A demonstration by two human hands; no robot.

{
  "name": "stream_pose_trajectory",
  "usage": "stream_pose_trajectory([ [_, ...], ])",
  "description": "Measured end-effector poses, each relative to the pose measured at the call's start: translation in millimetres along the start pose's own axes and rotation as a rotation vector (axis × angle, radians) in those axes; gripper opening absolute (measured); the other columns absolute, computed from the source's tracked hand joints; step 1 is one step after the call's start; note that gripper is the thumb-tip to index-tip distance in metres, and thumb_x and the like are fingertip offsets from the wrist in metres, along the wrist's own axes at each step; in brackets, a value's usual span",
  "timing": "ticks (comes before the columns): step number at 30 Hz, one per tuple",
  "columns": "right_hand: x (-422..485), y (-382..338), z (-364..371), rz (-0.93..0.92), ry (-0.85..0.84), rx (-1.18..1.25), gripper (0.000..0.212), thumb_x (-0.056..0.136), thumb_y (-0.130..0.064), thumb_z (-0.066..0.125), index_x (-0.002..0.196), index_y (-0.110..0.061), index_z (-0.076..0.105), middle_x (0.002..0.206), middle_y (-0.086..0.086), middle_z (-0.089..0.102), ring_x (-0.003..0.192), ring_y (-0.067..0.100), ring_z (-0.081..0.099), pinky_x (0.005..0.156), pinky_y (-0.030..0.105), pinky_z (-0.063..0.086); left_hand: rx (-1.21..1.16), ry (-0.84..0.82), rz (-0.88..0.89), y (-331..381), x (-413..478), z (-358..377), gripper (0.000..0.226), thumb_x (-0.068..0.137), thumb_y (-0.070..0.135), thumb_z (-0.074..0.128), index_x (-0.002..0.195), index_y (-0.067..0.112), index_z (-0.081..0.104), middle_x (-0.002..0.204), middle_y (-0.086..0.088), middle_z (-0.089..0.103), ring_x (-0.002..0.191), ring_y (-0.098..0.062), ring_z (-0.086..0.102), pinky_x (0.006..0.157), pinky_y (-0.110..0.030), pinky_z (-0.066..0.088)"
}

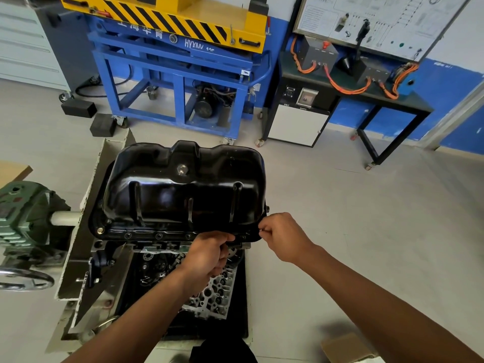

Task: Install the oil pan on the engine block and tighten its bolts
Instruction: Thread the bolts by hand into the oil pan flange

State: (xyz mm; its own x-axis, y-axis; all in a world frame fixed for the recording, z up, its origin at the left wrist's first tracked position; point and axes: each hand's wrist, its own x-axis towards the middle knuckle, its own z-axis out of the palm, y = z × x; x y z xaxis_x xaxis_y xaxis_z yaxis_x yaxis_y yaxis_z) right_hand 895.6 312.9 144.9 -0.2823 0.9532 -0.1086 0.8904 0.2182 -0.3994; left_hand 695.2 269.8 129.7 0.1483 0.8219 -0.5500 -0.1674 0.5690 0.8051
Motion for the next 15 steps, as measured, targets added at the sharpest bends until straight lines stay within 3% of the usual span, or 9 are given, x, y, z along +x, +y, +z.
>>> stream_pose_trajectory([
  [2, 0, 2, 1, 0.041, 0.024, 0.105, 0.014, 0.09, 0.001, 0.064, 0.082, -0.006, 0.073, 0.062, -0.006, 0.054, 0.058, 0.016, 0.055, 0.058, 0.019, 0.045, -0.009, 0.002, -0.001, 0, 1, -2, 0.026, 0.104, 0.006, 0.033, 0.107, 0.004, 0.058, 0.06, -0.001, 0.027, 0.05, -0.013, 0.018, 0.039, -0.023, 0.015],
  [4, 1, 1, 1, 0.081, 0.029, 0.12, 0.029, 0.088, 0.002, 0.065, 0.065, -0.015, 0.066, 0.054, -0.014, 0.044, 0.049, 0.008, 0.044, 0.053, 0.01, 0.033, -0.016, 0.006, -0.005, -1, 1, -4, 0.026, 0.104, 0.006, 0.032, 0.106, 0.004, 0.058, 0.06, -0.001, 0.027, 0.049, -0.013, 0.018, 0.037, -0.022, 0.016],
  [5, 2, 1, 2, 0.087, 0.029, 0.109, 0.041, 0.088, 0.003, 0.065, 0.054, -0.018, 0.052, 0.051, -0.01, 0.037, 0.046, 0.011, 0.035, 0.052, 0.013, 0.03, -0.018, 0.005, -0.006, -1, 1, -5, 0.026, 0.104, 0.006, 0.032, 0.106, 0.004, 0.058, 0.06, 0.0, 0.027, 0.049, -0.012, 0.018, 0.036, -0.022, 0.017],
  [7, 4, 0, 2, 0.083, 0.021, 0.066, 0.048, 0.088, 0.002, 0.063, 0.053, -0.013, 0.033, 0.053, 0.0, 0.032, 0.052, 0.019, 0.028, 0.053, 0.025, 0.031, -0.021, 0.001, -0.005, -2, 1, -7, 0.025, 0.103, 0.005, 0.033, 0.106, 0.004, 0.058, 0.059, 0.0, 0.028, 0.049, -0.012, 0.019, 0.035, -0.022, 0.018],
  [15, 7, -4, 1, 0.117, -0.018, -0.195, 0.049, 0.098, -0.028, 0.061, 0.056, -0.016, 0.04, 0.059, 0.001, 0.043, 0.053, 0.02, 0.044, 0.053, 0.029, 0.034, -0.029, 0.008, 0.001, 0, -1, -12, 0.026, 0.104, 0.007, 0.033, 0.107, 0.005, 0.058, 0.059, 0.0, 0.028, 0.049, -0.012, 0.019, 0.036, -0.021, 0.018],
])
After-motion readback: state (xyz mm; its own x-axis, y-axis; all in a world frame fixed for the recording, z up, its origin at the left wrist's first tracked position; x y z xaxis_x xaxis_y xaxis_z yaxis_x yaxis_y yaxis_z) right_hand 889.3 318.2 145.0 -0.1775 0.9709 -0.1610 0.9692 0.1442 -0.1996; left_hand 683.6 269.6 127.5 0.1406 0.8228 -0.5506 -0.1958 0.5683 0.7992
